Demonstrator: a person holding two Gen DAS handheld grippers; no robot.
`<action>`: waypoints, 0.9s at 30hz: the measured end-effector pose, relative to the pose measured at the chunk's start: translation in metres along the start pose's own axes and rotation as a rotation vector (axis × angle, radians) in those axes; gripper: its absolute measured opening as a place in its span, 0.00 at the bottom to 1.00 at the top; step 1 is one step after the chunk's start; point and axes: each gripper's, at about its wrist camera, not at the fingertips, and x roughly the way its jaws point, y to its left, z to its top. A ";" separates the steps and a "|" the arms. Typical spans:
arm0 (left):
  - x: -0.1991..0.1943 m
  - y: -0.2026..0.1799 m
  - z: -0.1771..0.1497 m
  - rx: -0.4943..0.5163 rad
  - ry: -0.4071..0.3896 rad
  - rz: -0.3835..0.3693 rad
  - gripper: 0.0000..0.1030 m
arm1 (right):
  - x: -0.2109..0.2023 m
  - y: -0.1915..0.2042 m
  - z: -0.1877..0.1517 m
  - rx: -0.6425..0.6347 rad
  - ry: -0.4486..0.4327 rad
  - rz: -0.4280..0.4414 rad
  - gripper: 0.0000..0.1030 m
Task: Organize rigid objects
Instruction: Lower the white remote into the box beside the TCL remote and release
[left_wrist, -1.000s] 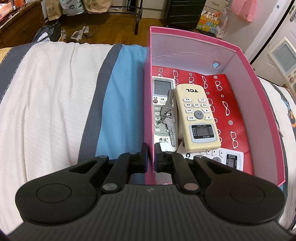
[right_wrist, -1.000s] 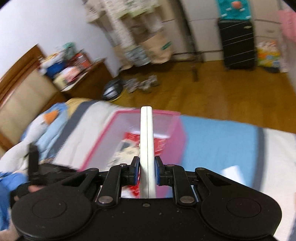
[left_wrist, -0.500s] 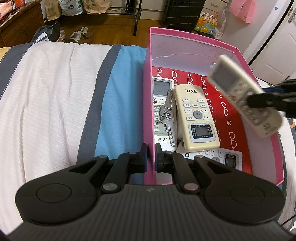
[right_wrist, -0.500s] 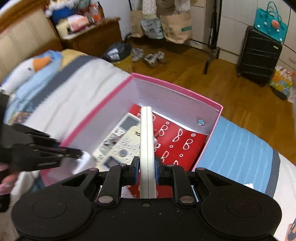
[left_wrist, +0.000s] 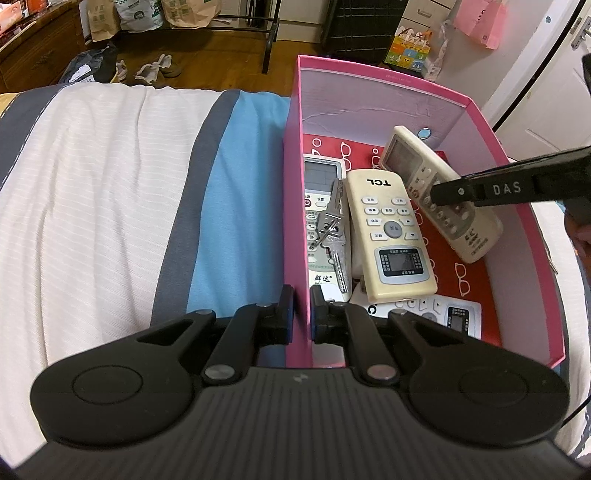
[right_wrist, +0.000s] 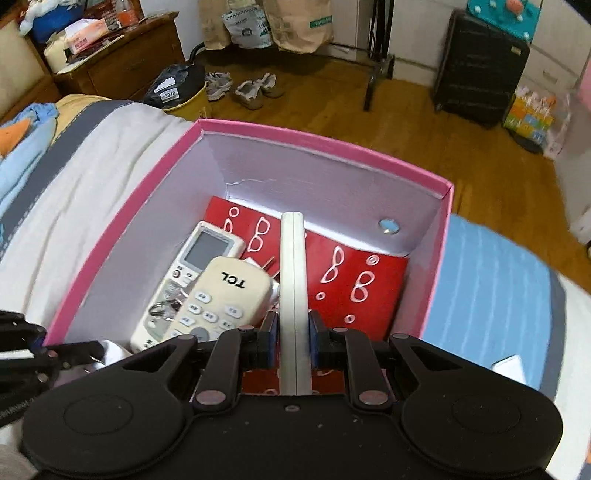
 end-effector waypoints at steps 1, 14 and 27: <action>0.000 0.000 0.000 -0.001 0.000 -0.003 0.07 | 0.002 -0.002 0.000 0.027 0.013 0.011 0.19; 0.001 -0.001 0.001 -0.001 -0.001 -0.005 0.07 | -0.010 0.006 0.002 -0.036 0.015 -0.048 0.22; 0.002 0.001 0.003 -0.005 0.004 -0.004 0.07 | -0.091 -0.017 -0.028 -0.194 -0.151 0.017 0.22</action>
